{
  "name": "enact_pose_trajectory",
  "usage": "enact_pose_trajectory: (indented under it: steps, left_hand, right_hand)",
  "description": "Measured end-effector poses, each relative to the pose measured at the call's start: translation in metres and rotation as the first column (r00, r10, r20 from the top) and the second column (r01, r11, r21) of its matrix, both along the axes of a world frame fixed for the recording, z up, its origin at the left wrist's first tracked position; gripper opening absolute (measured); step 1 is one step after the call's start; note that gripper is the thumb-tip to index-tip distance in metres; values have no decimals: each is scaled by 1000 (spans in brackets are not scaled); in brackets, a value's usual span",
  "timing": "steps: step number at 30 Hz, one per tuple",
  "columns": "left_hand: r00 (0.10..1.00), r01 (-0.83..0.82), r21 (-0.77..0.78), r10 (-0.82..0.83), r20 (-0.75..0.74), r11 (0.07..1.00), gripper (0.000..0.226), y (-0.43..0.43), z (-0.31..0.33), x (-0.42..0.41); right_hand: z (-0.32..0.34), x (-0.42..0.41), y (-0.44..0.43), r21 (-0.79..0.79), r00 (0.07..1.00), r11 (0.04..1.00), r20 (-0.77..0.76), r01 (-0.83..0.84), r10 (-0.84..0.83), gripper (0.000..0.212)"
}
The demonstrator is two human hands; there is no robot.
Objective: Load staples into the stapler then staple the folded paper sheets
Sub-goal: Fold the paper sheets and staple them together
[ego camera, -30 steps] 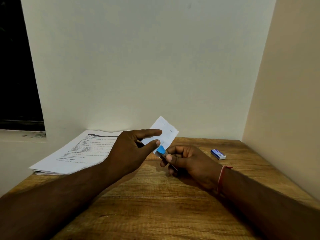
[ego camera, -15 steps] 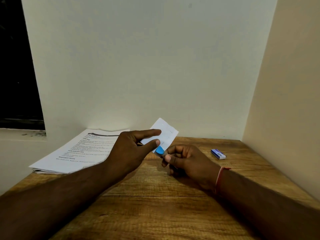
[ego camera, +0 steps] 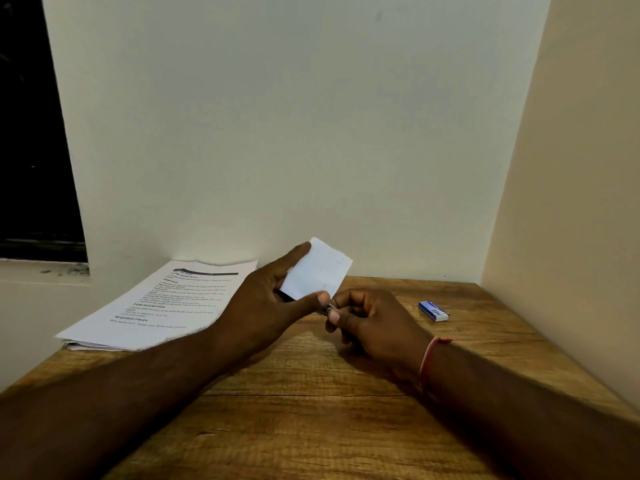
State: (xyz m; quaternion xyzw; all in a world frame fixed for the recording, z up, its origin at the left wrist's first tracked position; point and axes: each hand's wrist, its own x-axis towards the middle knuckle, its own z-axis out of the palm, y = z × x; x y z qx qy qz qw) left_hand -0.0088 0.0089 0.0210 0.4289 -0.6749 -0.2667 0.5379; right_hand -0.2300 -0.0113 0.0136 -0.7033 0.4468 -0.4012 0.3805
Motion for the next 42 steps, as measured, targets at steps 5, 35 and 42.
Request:
enact_pose_trajectory:
  steps: [5, 35, 42]
  left_hand:
    - [994, -97, 83, 93, 52, 992, 102, -6, -5, 1]
    - [953, 57, 237, 18, -302, 970, 27, -22, 0, 12]
    - [911, 89, 228, 13, -412, 970, 39, -21, -2, 6]
  right_hand:
    - [-3, 2, -5, -140, 986, 988, -137, 72, -91, 13]
    - [4, -19, -12, -293, 749, 954, -616, 69, -243, 14]
    - [7, -14, -6, -314, 847, 948, -489, 49, -206, 42]
